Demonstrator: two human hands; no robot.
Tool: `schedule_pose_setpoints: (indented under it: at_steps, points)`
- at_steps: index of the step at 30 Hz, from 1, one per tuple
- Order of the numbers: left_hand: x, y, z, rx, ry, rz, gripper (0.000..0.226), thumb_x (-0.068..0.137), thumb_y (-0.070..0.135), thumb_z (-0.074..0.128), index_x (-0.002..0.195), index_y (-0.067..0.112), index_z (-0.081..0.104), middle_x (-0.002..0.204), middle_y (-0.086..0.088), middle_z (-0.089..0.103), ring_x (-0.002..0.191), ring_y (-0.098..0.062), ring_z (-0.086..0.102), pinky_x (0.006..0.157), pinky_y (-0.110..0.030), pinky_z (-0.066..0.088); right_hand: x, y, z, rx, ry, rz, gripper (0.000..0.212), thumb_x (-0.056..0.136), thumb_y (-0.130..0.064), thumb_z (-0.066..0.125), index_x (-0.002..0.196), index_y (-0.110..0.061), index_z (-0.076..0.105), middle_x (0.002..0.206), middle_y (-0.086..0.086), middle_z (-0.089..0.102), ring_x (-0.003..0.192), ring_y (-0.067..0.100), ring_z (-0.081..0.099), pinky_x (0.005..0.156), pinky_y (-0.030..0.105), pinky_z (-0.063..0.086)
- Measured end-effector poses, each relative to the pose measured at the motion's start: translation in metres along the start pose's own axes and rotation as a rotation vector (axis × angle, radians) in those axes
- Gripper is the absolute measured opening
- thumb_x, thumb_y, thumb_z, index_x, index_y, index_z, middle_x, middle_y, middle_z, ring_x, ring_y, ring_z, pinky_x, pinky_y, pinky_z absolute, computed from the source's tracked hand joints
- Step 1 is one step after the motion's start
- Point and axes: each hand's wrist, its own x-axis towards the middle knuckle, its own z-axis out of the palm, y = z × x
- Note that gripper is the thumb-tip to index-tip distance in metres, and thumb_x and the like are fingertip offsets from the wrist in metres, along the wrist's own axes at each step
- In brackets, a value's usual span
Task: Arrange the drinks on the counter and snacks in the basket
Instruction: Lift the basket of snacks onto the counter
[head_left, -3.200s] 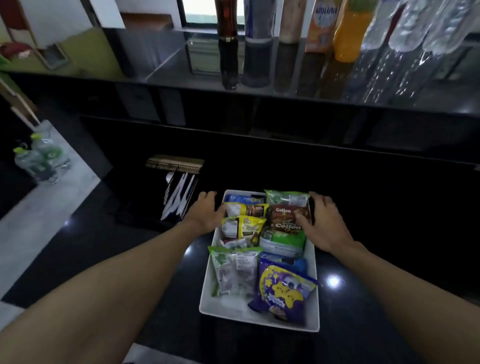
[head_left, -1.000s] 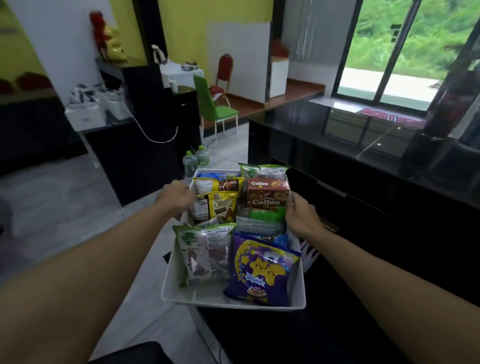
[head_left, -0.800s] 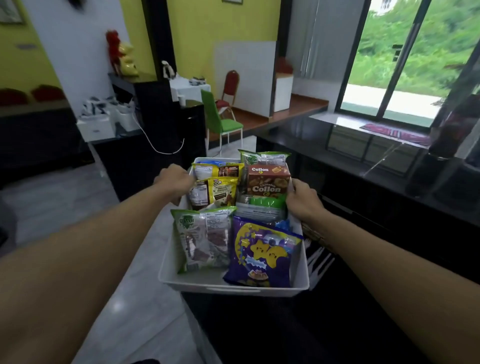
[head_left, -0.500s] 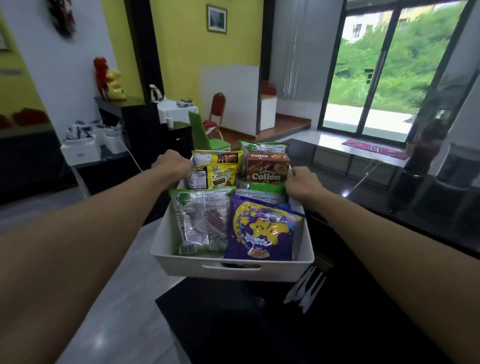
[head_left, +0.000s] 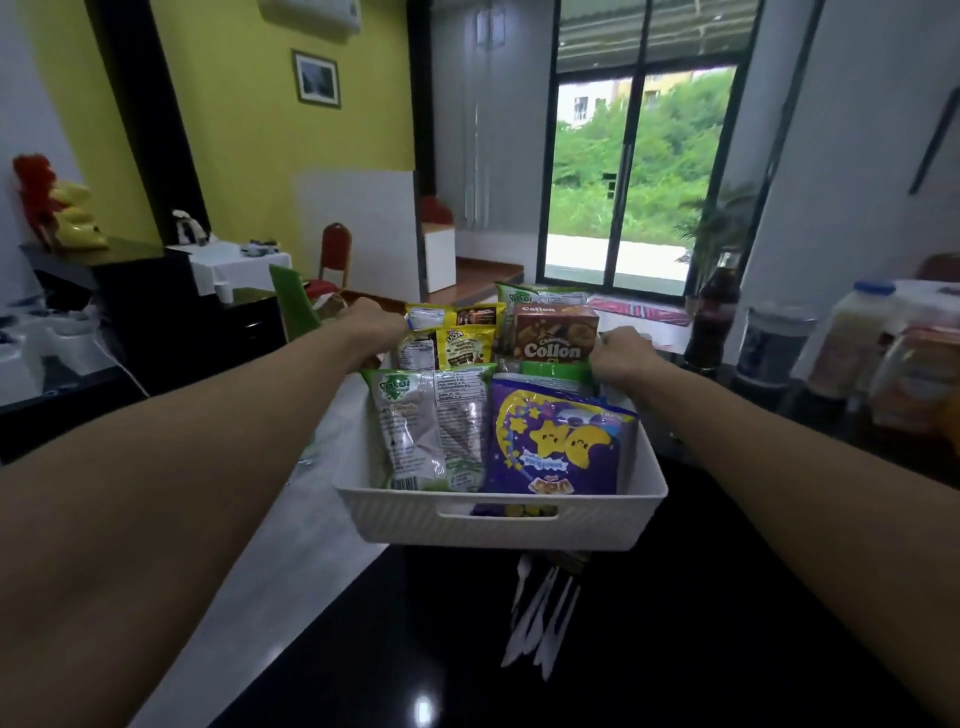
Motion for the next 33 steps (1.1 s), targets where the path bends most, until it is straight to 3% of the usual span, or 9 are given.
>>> schedule_pose_setpoints:
  at_steps: [3, 7, 10, 13, 16, 18, 21, 24, 33]
  points:
    - [0.010, 0.019, 0.021, 0.021, -0.004, 0.052, 0.025, 0.093, 0.024, 0.057, 0.083, 0.001, 0.056, 0.082, -0.012, 0.058, 0.062, -0.019, 0.054, 0.048, -0.024, 0.040, 0.008, 0.018, -0.012, -0.054, 0.020, 0.034, 0.018, 0.098, -0.011, 0.048, 0.081, -0.008, 0.052, 0.084, 0.009, 0.058, 0.073, 0.020, 0.055, 0.054, 0.029, 0.040]
    - [0.029, 0.036, 0.047, 0.028, -0.069, 0.066, 0.032, 0.093, 0.021, 0.055, 0.106, -0.007, 0.065, 0.078, -0.015, 0.062, 0.056, -0.023, 0.054, 0.047, -0.027, 0.046, 0.019, 0.038, -0.024, -0.080, 0.036, 0.085, 0.015, 0.099, -0.013, 0.047, 0.092, -0.004, 0.057, 0.084, 0.007, 0.057, 0.071, 0.019, 0.054, 0.052, 0.027, 0.038]
    - [0.042, 0.046, 0.065, 0.028, -0.082, 0.082, 0.038, 0.092, 0.019, 0.056, 0.115, -0.010, 0.063, 0.096, -0.024, 0.070, 0.069, -0.031, 0.065, 0.068, -0.044, 0.058, 0.029, 0.047, -0.031, -0.110, 0.020, 0.107, 0.018, 0.101, -0.016, 0.047, 0.103, -0.003, 0.058, 0.095, 0.011, 0.061, 0.072, 0.018, 0.054, 0.054, 0.028, 0.038]
    - [0.055, 0.058, 0.078, 0.069, -0.084, 0.108, 0.041, 0.092, 0.023, 0.057, 0.116, -0.010, 0.063, 0.107, -0.025, 0.069, 0.087, -0.034, 0.067, 0.078, -0.042, 0.056, 0.041, 0.055, -0.035, -0.133, 0.064, 0.140, 0.014, 0.101, -0.016, 0.047, 0.101, -0.004, 0.055, 0.097, 0.011, 0.058, 0.071, 0.018, 0.052, 0.058, 0.028, 0.039]
    - [0.067, 0.069, 0.090, 0.135, -0.099, 0.118, 0.043, 0.096, 0.029, 0.053, 0.116, -0.008, 0.061, 0.112, -0.021, 0.065, 0.089, -0.029, 0.062, 0.068, -0.033, 0.045, 0.051, 0.062, -0.039, -0.091, 0.104, 0.212, 0.018, 0.101, -0.016, 0.047, 0.108, -0.001, 0.055, 0.112, 0.018, 0.061, 0.099, 0.032, 0.061, 0.082, 0.038, 0.052]
    - [0.071, 0.074, 0.097, 0.104, -0.145, 0.135, 0.037, 0.101, 0.033, 0.047, 0.109, 0.001, 0.061, 0.092, -0.014, 0.059, 0.073, -0.021, 0.054, 0.065, -0.031, 0.039, 0.056, 0.065, -0.041, -0.071, 0.114, 0.248, 0.026, 0.101, -0.017, 0.048, 0.118, 0.000, 0.055, 0.119, 0.021, 0.061, 0.110, 0.037, 0.060, 0.091, 0.042, 0.053]
    - [0.076, 0.082, 0.100, -0.106, -0.250, 0.094, 0.042, 0.103, 0.048, 0.038, 0.083, 0.015, 0.052, 0.060, 0.000, 0.034, 0.048, -0.013, 0.030, 0.052, -0.025, 0.028, 0.061, 0.066, -0.042, -0.070, 0.123, 0.265, 0.027, 0.101, -0.016, 0.049, 0.121, 0.001, 0.055, 0.120, 0.021, 0.061, 0.109, 0.036, 0.061, 0.083, 0.039, 0.050]
    - [0.080, 0.084, 0.094, -0.314, -0.415, 0.061, 0.048, 0.103, 0.056, 0.033, 0.080, 0.016, 0.047, 0.055, 0.004, 0.026, 0.040, -0.009, 0.020, 0.038, -0.018, 0.017, 0.064, 0.065, -0.042, -0.048, 0.123, 0.268, 0.024, 0.101, -0.017, 0.050, 0.116, 0.000, 0.056, 0.116, 0.019, 0.063, 0.102, 0.033, 0.063, 0.072, 0.035, 0.046]
    - [0.069, 0.062, 0.085, -0.304, -0.322, 0.268, 0.060, 0.097, 0.062, 0.045, 0.119, 0.008, 0.060, 0.111, -0.013, 0.064, 0.090, -0.020, 0.060, 0.069, -0.031, 0.048, 0.046, 0.067, -0.057, 0.074, 0.152, 0.133, 0.039, 0.099, -0.045, 0.054, 0.099, -0.006, 0.055, 0.096, 0.008, 0.064, 0.072, 0.016, 0.055, 0.055, 0.029, 0.037]
